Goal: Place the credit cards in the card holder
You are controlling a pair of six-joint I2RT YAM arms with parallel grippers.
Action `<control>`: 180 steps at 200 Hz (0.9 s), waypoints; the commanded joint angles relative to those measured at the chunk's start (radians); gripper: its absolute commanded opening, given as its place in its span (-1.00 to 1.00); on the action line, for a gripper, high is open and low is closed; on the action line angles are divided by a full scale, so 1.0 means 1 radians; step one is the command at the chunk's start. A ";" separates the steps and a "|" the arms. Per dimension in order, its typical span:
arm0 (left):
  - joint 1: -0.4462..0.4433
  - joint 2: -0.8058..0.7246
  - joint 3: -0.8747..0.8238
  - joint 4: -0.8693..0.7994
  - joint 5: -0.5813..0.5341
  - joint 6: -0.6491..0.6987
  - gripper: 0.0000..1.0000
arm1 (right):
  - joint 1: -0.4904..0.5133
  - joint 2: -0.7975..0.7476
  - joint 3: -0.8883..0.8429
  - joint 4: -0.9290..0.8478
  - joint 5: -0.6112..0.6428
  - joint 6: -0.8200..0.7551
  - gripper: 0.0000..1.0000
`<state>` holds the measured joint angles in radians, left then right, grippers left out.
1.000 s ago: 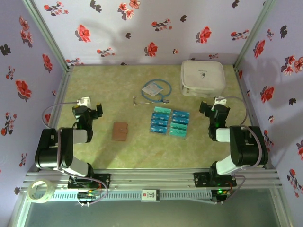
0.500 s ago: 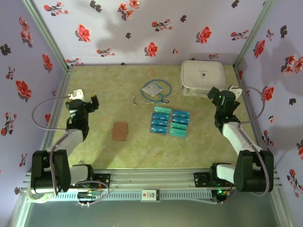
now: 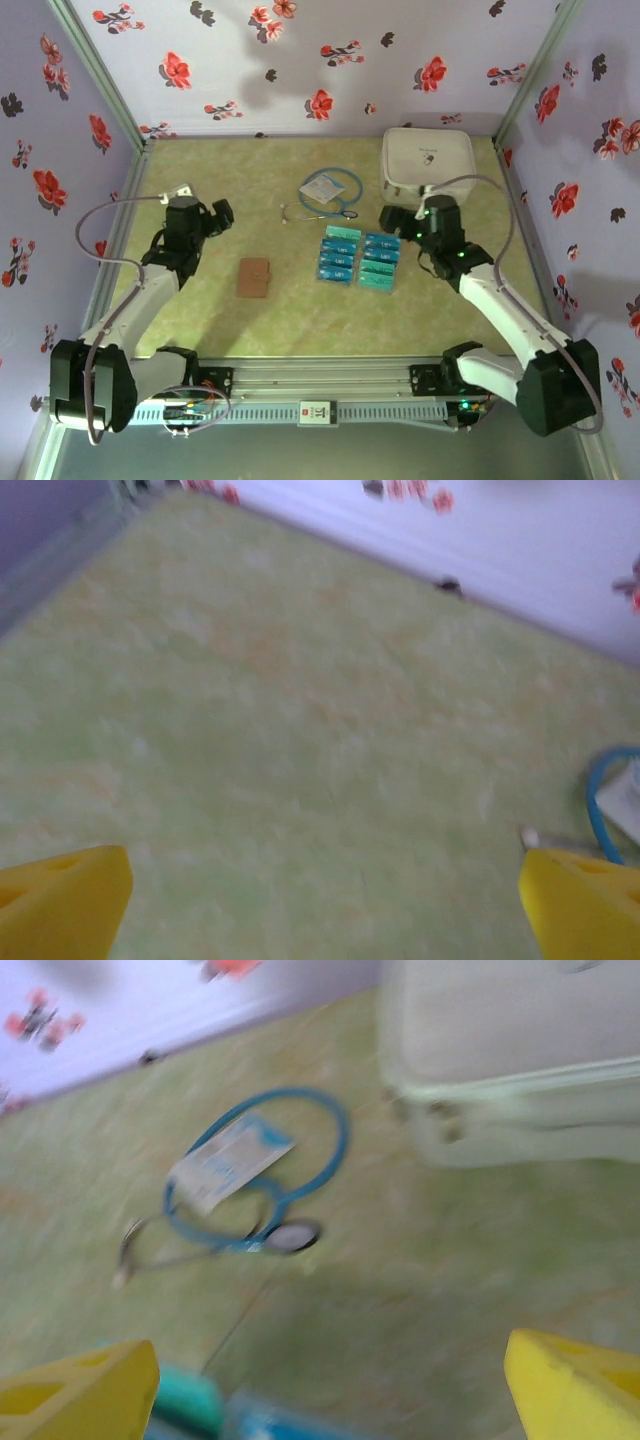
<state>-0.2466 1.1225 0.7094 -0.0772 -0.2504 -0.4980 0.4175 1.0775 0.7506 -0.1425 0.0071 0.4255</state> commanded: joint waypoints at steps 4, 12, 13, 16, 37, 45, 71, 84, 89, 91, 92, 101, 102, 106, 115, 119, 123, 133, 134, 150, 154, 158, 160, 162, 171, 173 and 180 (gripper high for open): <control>-0.028 -0.006 -0.016 -0.094 -0.007 -0.084 0.99 | 0.176 -0.005 0.053 -0.147 0.068 -0.052 0.77; -0.029 -0.006 -0.029 -0.093 -0.006 -0.098 0.99 | 0.224 0.006 0.059 -0.166 0.079 -0.044 0.73; -0.029 -0.005 -0.030 -0.093 -0.005 -0.100 0.99 | 0.231 0.008 0.059 -0.168 0.081 -0.043 0.73; -0.029 -0.005 -0.034 -0.091 -0.004 -0.104 0.99 | 0.248 0.010 0.059 -0.171 0.087 -0.038 0.71; -0.030 -0.002 -0.046 -0.089 0.010 -0.118 0.99 | 0.367 0.032 0.048 -0.187 0.118 -0.002 0.70; -0.031 0.001 -0.046 -0.090 0.014 -0.120 0.99 | 0.398 0.043 0.039 -0.184 0.119 0.017 0.69; -0.030 0.018 -0.037 -0.087 0.019 -0.120 0.99 | 0.494 0.118 -0.018 -0.119 0.121 0.095 0.66; -0.030 0.026 -0.033 -0.088 0.020 -0.119 0.99 | 0.528 0.160 -0.034 -0.093 0.123 0.121 0.63; -0.031 0.028 -0.031 -0.088 0.021 -0.120 0.99 | 0.538 0.170 -0.038 -0.084 0.131 0.130 0.63; -0.031 0.028 -0.031 -0.088 0.020 -0.120 0.99 | 0.546 0.178 -0.042 -0.077 0.137 0.135 0.63; -0.031 0.028 -0.031 -0.088 0.020 -0.120 0.99 | 0.548 0.180 -0.044 -0.074 0.139 0.137 0.63; -0.030 0.028 -0.029 -0.090 0.022 -0.121 0.99 | 0.567 0.198 -0.058 -0.047 0.153 0.154 0.63; -0.030 0.029 -0.030 -0.089 0.022 -0.121 0.99 | 0.569 0.199 -0.059 -0.044 0.153 0.156 0.63; -0.030 0.028 -0.030 -0.090 0.022 -0.121 0.99 | 0.574 0.208 -0.065 -0.036 0.157 0.161 0.63; -0.030 0.029 -0.029 -0.093 0.026 -0.117 0.99 | 0.586 0.228 -0.073 -0.023 0.170 0.178 0.64; -0.031 0.030 -0.027 -0.095 0.027 -0.113 0.99 | 0.591 0.236 -0.076 -0.018 0.180 0.181 0.64; -0.030 0.029 -0.026 -0.100 0.028 -0.111 0.99 | 0.595 0.244 -0.081 -0.011 0.185 0.186 0.64; -0.030 0.028 -0.024 -0.110 0.030 -0.105 0.99 | 0.599 0.263 -0.092 0.011 0.187 0.196 0.64; -0.031 0.028 -0.024 -0.110 0.030 -0.105 0.99 | 0.599 0.265 -0.094 0.014 0.186 0.198 0.64; -0.031 0.024 -0.022 -0.120 0.030 -0.096 0.99 | 0.600 0.298 -0.105 0.042 0.191 0.207 0.64; -0.030 0.023 -0.024 -0.122 0.030 -0.094 0.99 | 0.600 0.306 -0.107 0.047 0.193 0.209 0.64; -0.031 0.023 -0.023 -0.123 0.030 -0.094 0.99 | 0.600 0.312 -0.107 0.051 0.196 0.210 0.64; -0.031 0.023 -0.024 -0.124 0.030 -0.093 1.00 | 0.600 0.316 -0.108 0.053 0.198 0.211 0.65; -0.031 0.022 -0.023 -0.124 0.030 -0.092 1.00 | 0.601 0.321 -0.108 0.055 0.200 0.212 0.65; -0.030 0.020 -0.021 -0.126 0.030 -0.091 0.99 | 0.600 0.336 -0.111 0.061 0.205 0.213 0.65; -0.030 0.020 -0.021 -0.127 0.030 -0.090 1.00 | 0.600 0.339 -0.110 0.063 0.205 0.213 0.65; -0.030 0.019 -0.022 -0.125 0.030 -0.091 0.99 | 0.602 0.349 -0.110 0.068 0.209 0.213 0.66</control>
<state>-0.2729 1.1461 0.6701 -0.1719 -0.2298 -0.5991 1.0111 1.3952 0.6537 -0.1280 0.1680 0.6064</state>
